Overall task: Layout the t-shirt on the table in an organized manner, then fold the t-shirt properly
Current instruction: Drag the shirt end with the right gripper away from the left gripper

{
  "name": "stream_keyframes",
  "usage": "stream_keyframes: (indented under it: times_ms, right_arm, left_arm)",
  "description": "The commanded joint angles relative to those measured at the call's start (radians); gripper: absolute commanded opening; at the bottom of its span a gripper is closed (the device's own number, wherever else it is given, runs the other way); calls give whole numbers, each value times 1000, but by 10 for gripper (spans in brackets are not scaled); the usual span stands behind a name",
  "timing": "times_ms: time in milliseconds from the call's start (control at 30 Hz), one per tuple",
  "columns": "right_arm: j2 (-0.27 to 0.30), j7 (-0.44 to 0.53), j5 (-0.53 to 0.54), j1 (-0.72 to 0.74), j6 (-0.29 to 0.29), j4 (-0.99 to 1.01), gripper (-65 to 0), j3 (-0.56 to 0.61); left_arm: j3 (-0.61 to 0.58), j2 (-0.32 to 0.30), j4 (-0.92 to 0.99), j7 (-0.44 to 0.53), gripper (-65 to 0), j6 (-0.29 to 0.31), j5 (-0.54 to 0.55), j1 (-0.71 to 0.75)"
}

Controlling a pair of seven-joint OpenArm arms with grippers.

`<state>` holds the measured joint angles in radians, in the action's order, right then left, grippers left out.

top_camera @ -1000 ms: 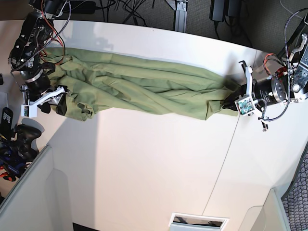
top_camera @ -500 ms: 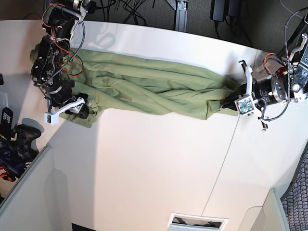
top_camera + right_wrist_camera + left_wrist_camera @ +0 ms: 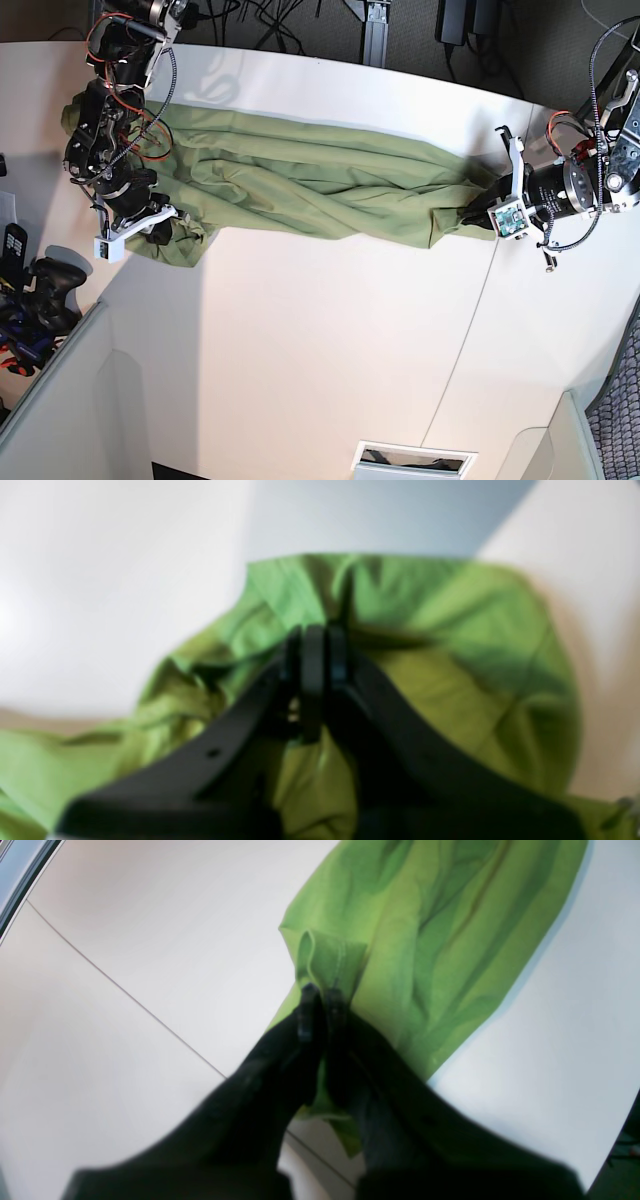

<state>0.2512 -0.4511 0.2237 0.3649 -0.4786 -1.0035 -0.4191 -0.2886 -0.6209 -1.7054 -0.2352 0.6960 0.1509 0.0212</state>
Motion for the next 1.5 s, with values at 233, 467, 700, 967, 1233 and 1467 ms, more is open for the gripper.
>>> stream_keyframes:
  times_ms: [233, 467, 700, 967, 1233, 1467]
  right_arm:
    - [31, -21, 63, -29, -1, -276, -650, -2]
    - [82, -32, 119, -130, -1, -465, -650, -2]
    - [90, -69, 151, -295, 0, -629, -650, -5]
    - [89, -69, 151, -482, 0, -771, -650, -29]
    - [90, -55, 151, -536, 0, -794, -650, -29]
    - [98, -23, 115, -405, 0, -773, -650, -29]
  left_arm:
    - [8, -17, -11, 21, -650, 2, -17, -34]
    - [8, -17, 18, 19, -650, 2, -18, -60]
    - [8, -29, 36, -2, -650, 2, -17, -56]
    - [8, -56, 36, -1, -650, 2, -13, -56]
    - [8, -61, 36, -2, -477, 2, -13, -56]
    - [9, -61, 36, -1, -349, 2, 29, -57]
